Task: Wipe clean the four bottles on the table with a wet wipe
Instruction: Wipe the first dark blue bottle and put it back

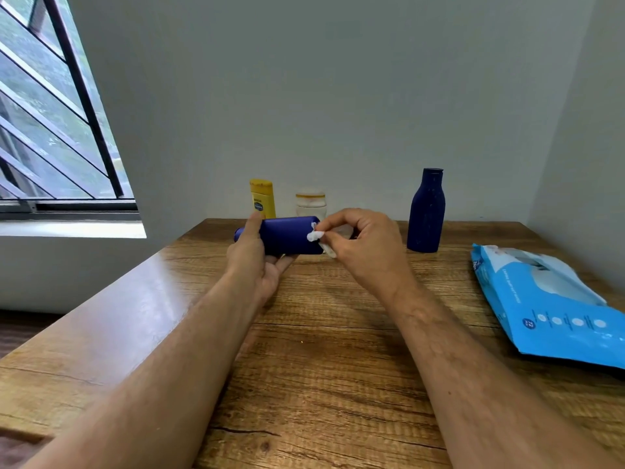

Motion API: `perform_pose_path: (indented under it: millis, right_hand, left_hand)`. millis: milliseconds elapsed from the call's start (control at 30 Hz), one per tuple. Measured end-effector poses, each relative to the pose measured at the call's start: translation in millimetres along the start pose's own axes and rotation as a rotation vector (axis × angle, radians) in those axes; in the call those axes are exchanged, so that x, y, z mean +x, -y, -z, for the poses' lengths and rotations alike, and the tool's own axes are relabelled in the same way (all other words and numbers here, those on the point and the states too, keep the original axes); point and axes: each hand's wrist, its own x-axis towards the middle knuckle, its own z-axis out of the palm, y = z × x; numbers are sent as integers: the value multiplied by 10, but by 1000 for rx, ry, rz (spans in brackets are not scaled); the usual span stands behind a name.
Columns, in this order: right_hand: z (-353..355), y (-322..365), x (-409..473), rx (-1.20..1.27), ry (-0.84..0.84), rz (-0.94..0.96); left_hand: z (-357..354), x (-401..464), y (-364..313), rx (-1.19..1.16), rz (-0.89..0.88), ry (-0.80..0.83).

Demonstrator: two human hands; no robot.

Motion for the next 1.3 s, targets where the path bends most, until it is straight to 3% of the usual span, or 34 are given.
perform_pose_path:
  millis: [200, 500, 767, 1133, 1300]
  right_hand:
    - [30, -15, 17, 10, -33, -11]
    - [-23, -23, 33, -4, -96, -28]
    - [-20, -33, 32, 16, -132, -63]
    - [-86, 79, -31, -109, -59, 192]
    - [-24, 17, 12, 10, -110, 79]
  left_hand:
    - [-42, -127, 46, 77, 152, 169]
    - [-42, -113, 29, -91, 123, 215]
    - [-67, -103, 75, -99, 132, 245]
    - [-93, 6, 173, -97, 16, 231]
    - [-93, -33, 133, -141, 21, 277]
